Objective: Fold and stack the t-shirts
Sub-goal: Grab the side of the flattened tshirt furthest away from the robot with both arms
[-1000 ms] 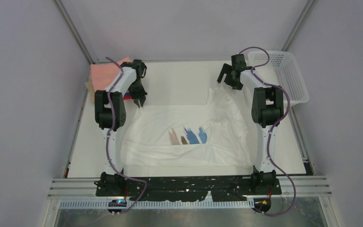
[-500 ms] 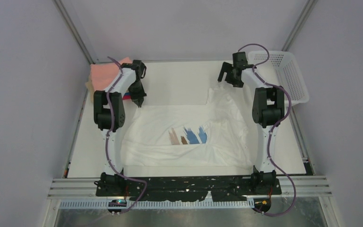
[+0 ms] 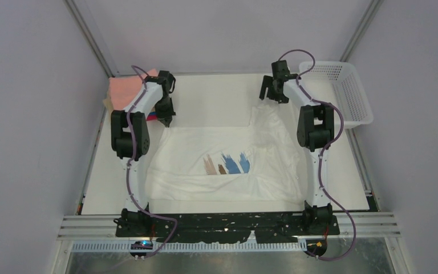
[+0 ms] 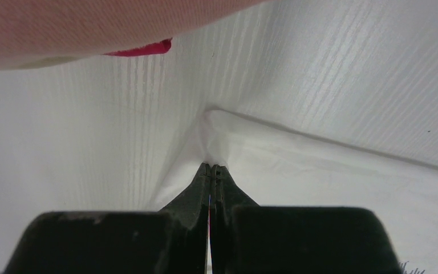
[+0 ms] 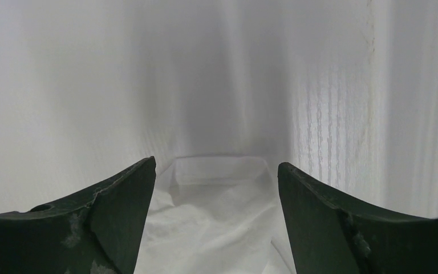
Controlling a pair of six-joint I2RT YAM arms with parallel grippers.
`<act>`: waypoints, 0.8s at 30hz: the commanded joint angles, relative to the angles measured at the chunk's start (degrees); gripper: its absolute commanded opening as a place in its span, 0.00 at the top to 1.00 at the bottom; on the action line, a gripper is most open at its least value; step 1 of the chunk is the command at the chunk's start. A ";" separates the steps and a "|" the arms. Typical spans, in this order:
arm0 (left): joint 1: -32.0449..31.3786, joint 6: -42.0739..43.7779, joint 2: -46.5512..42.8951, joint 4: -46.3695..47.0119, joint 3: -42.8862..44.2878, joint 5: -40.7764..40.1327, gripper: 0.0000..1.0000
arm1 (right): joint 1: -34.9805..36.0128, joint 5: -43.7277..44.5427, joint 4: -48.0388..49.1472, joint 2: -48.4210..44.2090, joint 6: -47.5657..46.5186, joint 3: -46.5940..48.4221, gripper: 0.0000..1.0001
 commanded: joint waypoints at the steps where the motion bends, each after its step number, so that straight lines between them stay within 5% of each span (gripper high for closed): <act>1: 0.34 1.98 -5.09 2.01 -1.41 1.13 1.00 | 0.03 6.75 -6.54 0.49 2.65 4.76 0.17; 7: 0.34 2.44 -6.38 2.57 -2.70 1.20 1.00 | 0.14 7.45 -10.95 0.81 5.96 6.61 0.25; 10: 0.34 2.82 -6.38 2.39 -2.53 0.93 1.00 | 0.42 4.71 -12.45 2.20 6.46 8.60 0.37; 24: 0.34 3.09 -8.43 3.24 -3.76 1.73 1.00 | 0.99 3.12 -12.71 3.32 12.77 5.93 0.42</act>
